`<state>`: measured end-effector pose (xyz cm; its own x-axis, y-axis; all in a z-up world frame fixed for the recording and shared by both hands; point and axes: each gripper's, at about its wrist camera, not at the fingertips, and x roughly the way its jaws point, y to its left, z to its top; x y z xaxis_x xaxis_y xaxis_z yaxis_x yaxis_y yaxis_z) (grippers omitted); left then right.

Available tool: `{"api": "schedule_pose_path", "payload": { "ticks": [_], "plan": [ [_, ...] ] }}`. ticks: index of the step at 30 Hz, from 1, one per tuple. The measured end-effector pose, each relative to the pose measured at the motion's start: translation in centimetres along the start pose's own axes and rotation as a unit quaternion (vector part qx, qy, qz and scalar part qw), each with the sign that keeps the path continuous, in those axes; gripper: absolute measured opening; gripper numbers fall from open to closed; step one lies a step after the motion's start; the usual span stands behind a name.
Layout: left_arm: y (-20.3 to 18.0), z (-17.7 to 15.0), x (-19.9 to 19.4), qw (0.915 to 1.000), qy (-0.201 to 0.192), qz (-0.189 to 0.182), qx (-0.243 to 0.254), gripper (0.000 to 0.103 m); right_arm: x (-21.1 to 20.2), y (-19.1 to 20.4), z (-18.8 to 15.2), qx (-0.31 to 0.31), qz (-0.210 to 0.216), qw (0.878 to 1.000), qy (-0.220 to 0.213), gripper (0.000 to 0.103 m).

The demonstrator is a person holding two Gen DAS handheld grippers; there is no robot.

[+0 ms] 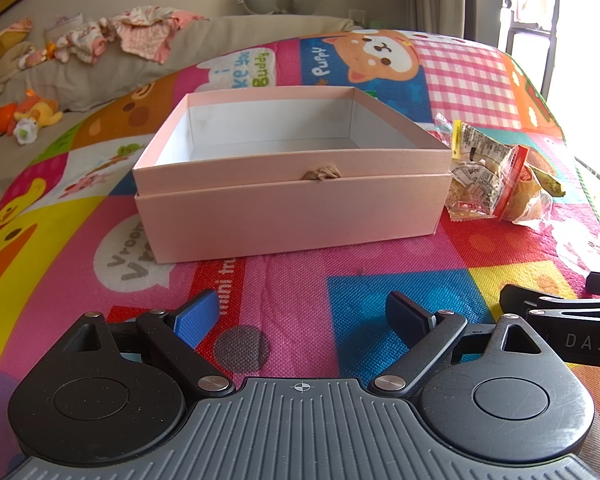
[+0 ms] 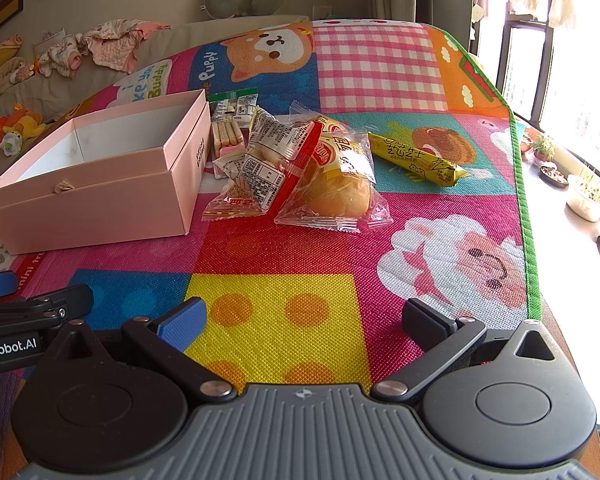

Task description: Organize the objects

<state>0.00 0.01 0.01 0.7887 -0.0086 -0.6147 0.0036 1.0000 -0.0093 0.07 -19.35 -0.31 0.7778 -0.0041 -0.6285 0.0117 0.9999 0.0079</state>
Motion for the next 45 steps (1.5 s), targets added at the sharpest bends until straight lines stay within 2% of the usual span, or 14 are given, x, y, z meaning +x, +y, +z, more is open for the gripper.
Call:
{"api": "schedule_pose_path", "payload": {
  "ticks": [33,38,45],
  "plan": [
    [0.0,-0.1,0.0,1.0,0.001,-0.001,0.003,0.095,0.3,0.0,0.3,0.007,-0.004,1.0,-0.001,0.103],
    [-0.2,-0.2,0.1,1.0,0.001,0.002,0.009,0.096,0.4,-0.5,0.8,-0.005,0.016,1.0,0.023,0.103],
    [-0.2,-0.2,0.0,1.0,0.0,0.002,0.009,0.096,0.4,-0.4,1.3,-0.023,0.021,0.998,0.045,0.103]
  ]
}}
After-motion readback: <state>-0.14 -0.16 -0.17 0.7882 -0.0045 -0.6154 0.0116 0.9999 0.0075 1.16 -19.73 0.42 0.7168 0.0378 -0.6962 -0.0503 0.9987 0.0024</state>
